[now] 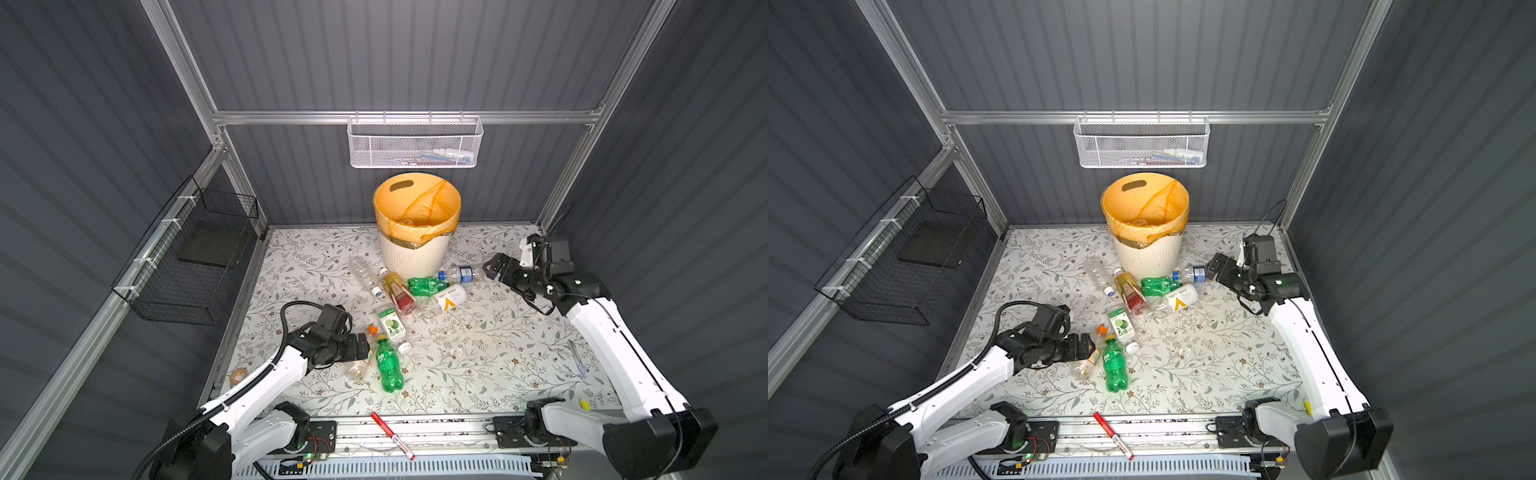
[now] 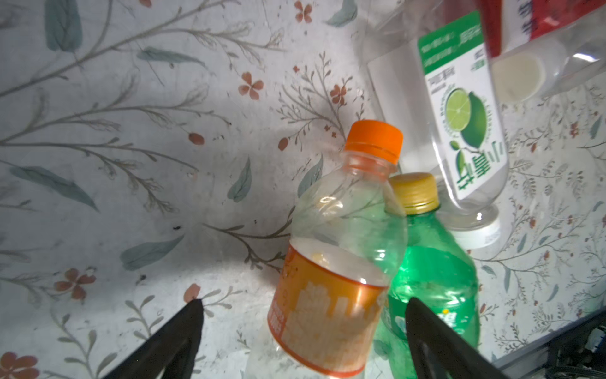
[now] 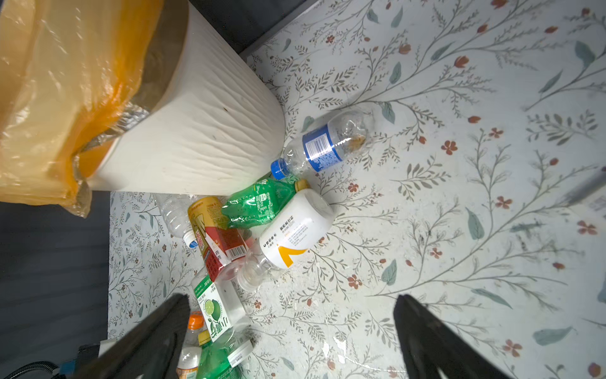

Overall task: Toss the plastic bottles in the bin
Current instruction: 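Grasp the orange-cap orange-label bottle with the left gripper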

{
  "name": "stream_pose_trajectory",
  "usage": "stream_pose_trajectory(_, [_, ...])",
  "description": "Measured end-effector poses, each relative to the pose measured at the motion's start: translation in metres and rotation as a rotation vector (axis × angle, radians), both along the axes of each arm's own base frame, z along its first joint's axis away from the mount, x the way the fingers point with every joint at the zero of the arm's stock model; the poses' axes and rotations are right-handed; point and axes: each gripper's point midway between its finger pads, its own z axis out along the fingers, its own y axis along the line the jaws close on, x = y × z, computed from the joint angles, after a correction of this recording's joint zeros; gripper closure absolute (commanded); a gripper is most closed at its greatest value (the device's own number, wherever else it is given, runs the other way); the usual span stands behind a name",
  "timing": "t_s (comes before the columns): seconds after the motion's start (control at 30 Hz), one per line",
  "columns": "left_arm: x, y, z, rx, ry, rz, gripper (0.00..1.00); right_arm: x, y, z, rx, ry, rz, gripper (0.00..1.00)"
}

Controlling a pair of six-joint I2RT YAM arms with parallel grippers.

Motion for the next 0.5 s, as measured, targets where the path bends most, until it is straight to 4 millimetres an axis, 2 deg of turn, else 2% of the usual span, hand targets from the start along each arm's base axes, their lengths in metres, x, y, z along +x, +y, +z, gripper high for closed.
stream_pose_trajectory(0.27, [0.000, -0.005, -0.021, 0.047, 0.042, 0.005, 0.20, -0.005, 0.000, -0.035, 0.057, 0.052, -0.006, 0.01])
stream_pose_trajectory(0.5, [0.003, 0.000, -0.030, 0.055, 0.038, 0.058, 0.31, -0.003, 0.002, -0.053, 0.082, 0.084, 0.005, 0.01])
